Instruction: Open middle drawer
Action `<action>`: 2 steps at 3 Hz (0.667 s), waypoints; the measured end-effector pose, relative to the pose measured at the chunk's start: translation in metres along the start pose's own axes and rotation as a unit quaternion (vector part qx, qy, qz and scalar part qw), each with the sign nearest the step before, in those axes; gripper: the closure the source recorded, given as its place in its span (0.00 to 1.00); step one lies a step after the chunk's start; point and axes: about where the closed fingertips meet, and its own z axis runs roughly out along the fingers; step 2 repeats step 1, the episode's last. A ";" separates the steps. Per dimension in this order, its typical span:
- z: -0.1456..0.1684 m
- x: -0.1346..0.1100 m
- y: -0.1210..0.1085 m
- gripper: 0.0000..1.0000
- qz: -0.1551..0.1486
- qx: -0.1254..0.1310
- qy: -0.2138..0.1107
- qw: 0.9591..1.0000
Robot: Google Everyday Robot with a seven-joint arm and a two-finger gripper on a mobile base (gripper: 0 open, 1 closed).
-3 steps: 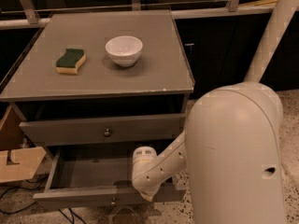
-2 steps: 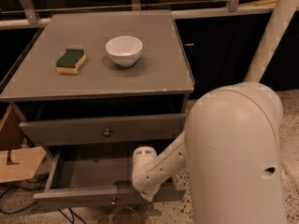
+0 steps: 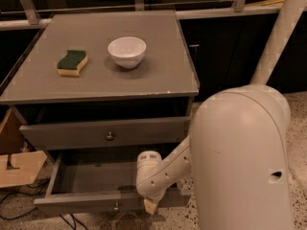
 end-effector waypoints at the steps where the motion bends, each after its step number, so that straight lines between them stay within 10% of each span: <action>1: 0.000 0.000 0.000 0.00 0.000 0.000 0.000 1.000; 2: 0.000 0.000 0.000 0.00 0.000 0.000 0.000 1.000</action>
Offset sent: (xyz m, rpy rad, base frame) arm 0.0000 0.0000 0.0000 0.0000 0.0000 0.0000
